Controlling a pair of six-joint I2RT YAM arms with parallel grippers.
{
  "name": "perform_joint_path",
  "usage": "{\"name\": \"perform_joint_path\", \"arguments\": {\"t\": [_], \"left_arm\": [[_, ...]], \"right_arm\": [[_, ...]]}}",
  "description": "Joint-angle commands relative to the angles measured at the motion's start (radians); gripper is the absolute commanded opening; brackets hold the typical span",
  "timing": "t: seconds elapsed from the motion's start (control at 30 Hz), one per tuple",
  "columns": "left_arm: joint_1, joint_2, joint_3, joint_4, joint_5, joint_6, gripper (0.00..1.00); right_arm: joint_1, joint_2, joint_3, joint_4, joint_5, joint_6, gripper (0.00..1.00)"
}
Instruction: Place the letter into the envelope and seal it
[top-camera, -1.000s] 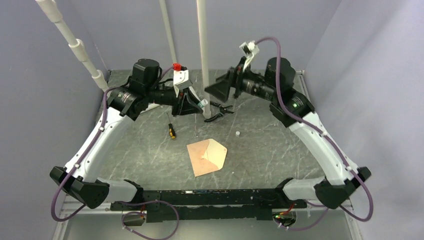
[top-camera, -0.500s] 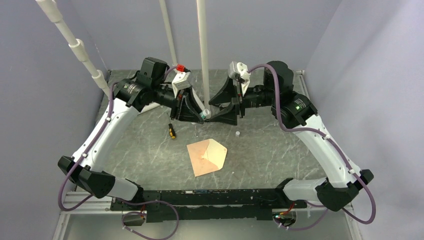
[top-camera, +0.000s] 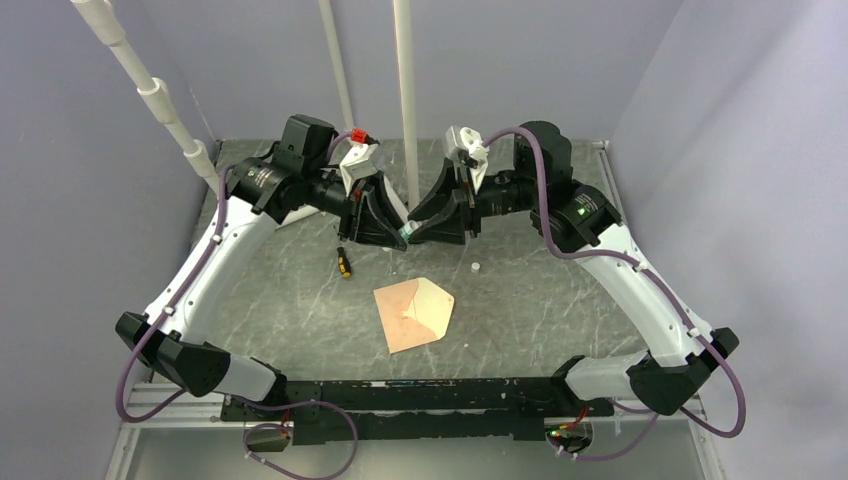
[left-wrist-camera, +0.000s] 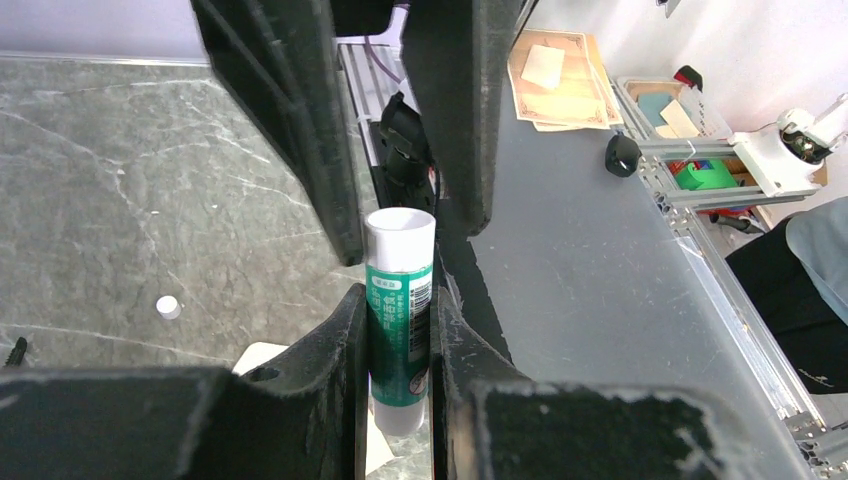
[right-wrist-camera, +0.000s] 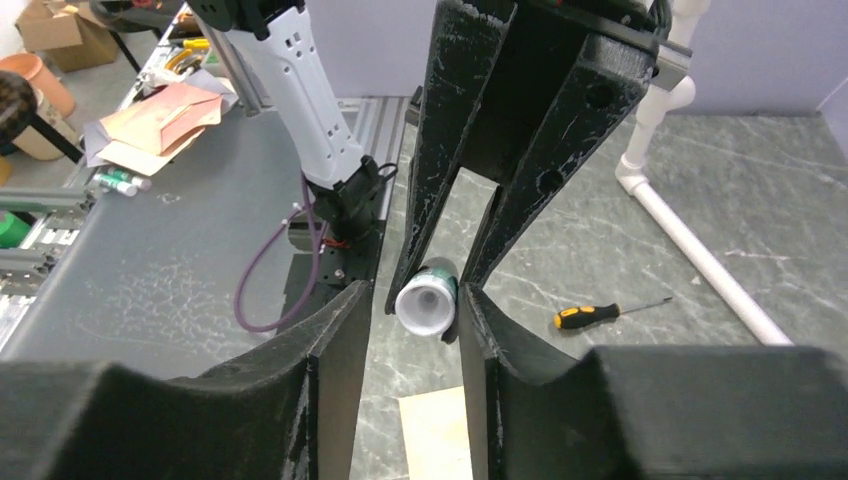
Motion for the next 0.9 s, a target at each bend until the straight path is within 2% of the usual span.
{"name": "perform_joint_path", "arguments": {"t": [0.0, 0.23, 0.3, 0.33, 0.47, 0.53, 0.73, 0.87], "left_arm": [[-0.001, -0.03, 0.022, 0.005, 0.051, 0.009, 0.02], [-0.001, -0.067, -0.02, 0.123, -0.001, -0.063, 0.02], [-0.001, -0.077, -0.028, 0.156, -0.019, -0.079, 0.02], [-0.001, -0.08, -0.032, 0.17, -0.025, -0.086, 0.02], [-0.001, -0.074, -0.025, 0.176, -0.02, -0.087, 0.02], [-0.001, -0.07, -0.017, 0.165, -0.021, -0.08, 0.02], [-0.001, -0.093, -0.04, 0.236, -0.087, -0.122, 0.02], [-0.001, -0.139, -0.111, 0.375, -0.243, -0.189, 0.02]], "right_arm": [[0.006, -0.011, 0.018, 0.126, 0.048, 0.04, 0.34], [0.016, 0.006, 0.063, 0.088, 0.112, 0.081, 0.04], [0.023, 0.01, 0.06, 0.08, 0.163, 0.105, 0.03], [0.026, 0.012, 0.057, 0.078, 0.187, 0.115, 0.06], [0.031, 0.022, 0.059, 0.053, 0.212, 0.12, 0.3], [0.033, 0.026, 0.064, 0.045, 0.211, 0.12, 0.32], [0.041, 0.048, 0.084, 0.027, 0.229, 0.184, 0.0], [0.057, 0.057, 0.07, 0.085, 0.392, 0.318, 0.0]]}}
